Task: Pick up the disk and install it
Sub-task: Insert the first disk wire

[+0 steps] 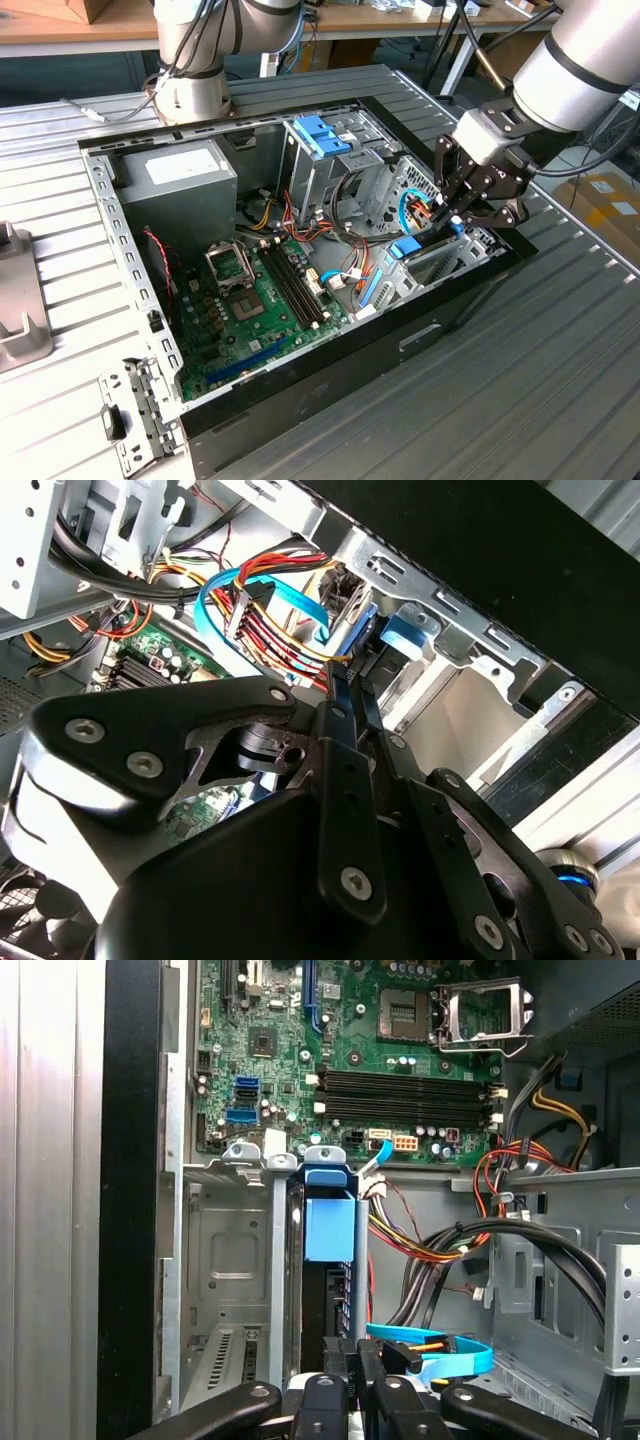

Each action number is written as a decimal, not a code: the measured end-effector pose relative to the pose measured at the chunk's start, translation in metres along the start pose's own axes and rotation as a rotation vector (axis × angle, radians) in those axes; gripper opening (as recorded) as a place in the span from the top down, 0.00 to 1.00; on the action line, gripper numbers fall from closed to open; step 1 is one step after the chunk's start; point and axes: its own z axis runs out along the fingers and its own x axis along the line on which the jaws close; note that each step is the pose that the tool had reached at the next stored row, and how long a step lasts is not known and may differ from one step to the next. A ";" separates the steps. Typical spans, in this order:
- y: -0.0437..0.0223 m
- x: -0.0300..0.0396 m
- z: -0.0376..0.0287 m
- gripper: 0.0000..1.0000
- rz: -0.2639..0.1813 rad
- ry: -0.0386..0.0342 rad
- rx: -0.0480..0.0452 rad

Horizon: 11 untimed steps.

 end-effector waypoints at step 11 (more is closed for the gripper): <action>0.0015 0.0018 -0.0001 0.84 0.027 0.0012 0.0037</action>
